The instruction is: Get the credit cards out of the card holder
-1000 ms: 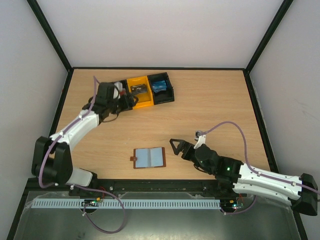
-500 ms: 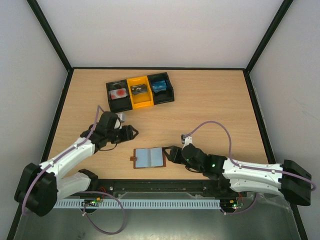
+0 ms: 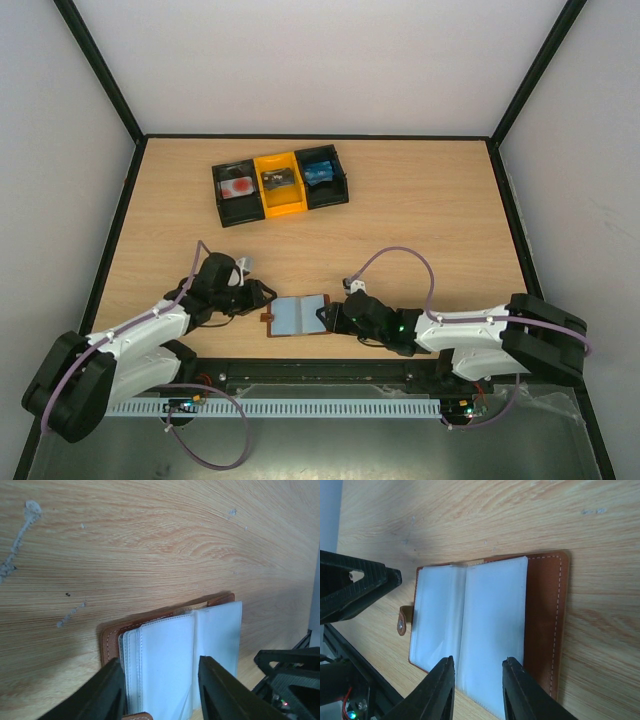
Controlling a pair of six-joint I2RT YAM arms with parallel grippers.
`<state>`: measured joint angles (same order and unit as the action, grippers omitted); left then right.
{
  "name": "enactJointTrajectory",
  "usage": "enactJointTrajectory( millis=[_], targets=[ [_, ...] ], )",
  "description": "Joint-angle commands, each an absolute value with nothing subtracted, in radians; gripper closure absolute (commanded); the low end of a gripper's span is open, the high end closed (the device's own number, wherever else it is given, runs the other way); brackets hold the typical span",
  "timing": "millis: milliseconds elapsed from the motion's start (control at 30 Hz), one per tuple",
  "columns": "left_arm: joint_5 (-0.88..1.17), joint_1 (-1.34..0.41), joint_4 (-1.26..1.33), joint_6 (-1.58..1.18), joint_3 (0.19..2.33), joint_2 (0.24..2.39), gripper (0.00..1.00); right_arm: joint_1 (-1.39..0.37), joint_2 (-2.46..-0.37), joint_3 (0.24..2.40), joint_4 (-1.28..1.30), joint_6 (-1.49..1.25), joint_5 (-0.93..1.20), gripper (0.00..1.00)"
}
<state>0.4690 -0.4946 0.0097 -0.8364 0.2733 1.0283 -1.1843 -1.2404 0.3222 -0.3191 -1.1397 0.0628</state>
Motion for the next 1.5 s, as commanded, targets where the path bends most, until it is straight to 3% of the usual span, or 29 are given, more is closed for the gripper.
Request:
enactJointTrajectory(
  millis=[0, 233, 533, 833, 1100, 1367, 1467],
  targets=[
    [0.486, -0.499, 0.091, -0.842, 0.251, 1.074, 0.64, -1.19, -1.288, 0.331, -0.394, -1.117, 0.081, 0.73],
    [0.482, -0.503, 0.136, -0.846, 0.226, 1.131, 0.65, -1.189, -1.358, 0.333, -0.426, -1.114, 0.086, 0.81],
    [0.501, -0.523, 0.253, -0.9, 0.186, 1.18, 0.78, -1.189, -1.404, 0.323, -0.448, -1.119, 0.069, 0.9],
    [0.519, -0.574, 0.389, -0.967, 0.178, 1.245, 0.84, -1.189, -1.381, 0.29, -0.451, -1.136, 0.023, 0.94],
    [0.527, -0.631, 0.467, -1.016, 0.192, 1.306, 0.77, -1.189, -1.386, 0.251, -0.502, -1.165, 0.011, 0.97],
    [0.523, -0.649, 0.531, -1.059, 0.193, 1.309, 0.93, -1.189, -1.374, 0.236, -0.512, -1.172, -0.004, 0.98],
    [0.544, -0.658, 0.582, -1.091, 0.191, 1.31, 0.91, -1.189, -1.367, 0.225, -0.522, -1.178, -0.01, 0.98]
  ],
)
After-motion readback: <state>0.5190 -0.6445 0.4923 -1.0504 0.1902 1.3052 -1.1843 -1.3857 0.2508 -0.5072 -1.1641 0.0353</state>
